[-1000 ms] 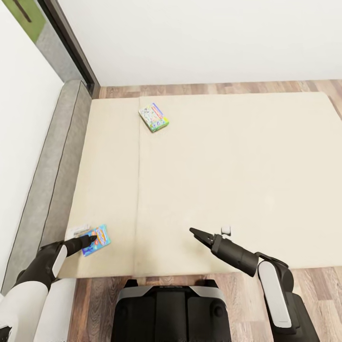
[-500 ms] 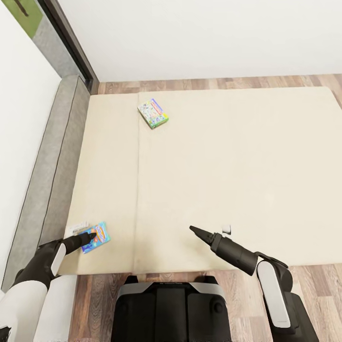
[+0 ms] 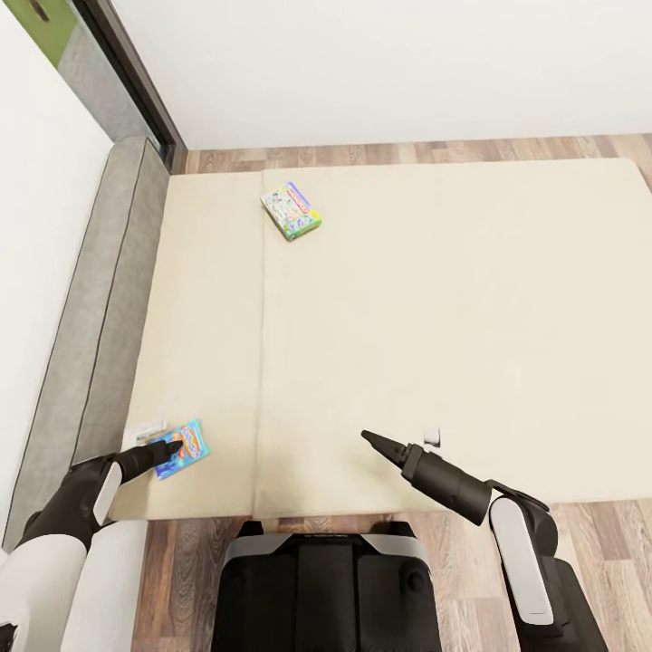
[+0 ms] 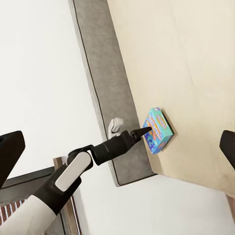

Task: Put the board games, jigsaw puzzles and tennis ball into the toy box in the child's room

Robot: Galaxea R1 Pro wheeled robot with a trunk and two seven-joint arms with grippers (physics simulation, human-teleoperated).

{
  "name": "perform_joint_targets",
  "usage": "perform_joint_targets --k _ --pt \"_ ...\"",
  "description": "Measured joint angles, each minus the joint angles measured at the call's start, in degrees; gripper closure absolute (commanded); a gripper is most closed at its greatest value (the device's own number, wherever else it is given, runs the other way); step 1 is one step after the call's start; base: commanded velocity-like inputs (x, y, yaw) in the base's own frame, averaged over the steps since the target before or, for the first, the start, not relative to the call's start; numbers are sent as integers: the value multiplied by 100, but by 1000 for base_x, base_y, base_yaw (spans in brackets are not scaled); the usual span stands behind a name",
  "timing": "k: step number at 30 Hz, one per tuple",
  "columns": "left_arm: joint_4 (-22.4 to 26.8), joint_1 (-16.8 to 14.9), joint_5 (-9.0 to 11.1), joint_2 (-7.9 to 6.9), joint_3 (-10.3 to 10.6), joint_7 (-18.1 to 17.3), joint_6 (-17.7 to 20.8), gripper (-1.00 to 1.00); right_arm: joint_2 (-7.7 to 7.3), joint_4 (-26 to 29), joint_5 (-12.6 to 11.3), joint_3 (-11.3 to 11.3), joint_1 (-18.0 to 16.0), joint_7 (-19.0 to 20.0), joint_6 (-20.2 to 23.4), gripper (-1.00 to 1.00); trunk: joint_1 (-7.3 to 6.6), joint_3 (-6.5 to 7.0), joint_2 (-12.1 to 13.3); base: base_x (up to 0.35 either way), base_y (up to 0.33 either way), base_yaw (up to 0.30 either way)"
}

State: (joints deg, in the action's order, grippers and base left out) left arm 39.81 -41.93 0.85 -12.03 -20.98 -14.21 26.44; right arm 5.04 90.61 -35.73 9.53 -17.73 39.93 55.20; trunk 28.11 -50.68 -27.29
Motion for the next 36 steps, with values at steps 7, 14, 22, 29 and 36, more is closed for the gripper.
perform_joint_targets --k 7,14,22,29,36 --pt "1 0 0 -4 0 -10 0 -100 0 -1 0 -1 0 0 -20 -100 0 -2 0 0 0 0" --pt "1 0 4 -3 -3 -14 1 -100 0 -3 0 0 0 1 -28 -100 0 -3 0 0 0 0" --pt "1 0 6 -4 -2 -15 3 -100 0 -9 0 0 0 1 -29 -100 0 -3 0 0 0 0" --pt "0 0 6 -4 -1 -16 3 -100 0 -11 1 0 0 1 -34 -100 0 -2 0 0 0 0" --pt "0 0 2 -7 0 -22 4 -100 6 -15 9 0 0 -3 -37 -100 0 -2 0 0 0 0"
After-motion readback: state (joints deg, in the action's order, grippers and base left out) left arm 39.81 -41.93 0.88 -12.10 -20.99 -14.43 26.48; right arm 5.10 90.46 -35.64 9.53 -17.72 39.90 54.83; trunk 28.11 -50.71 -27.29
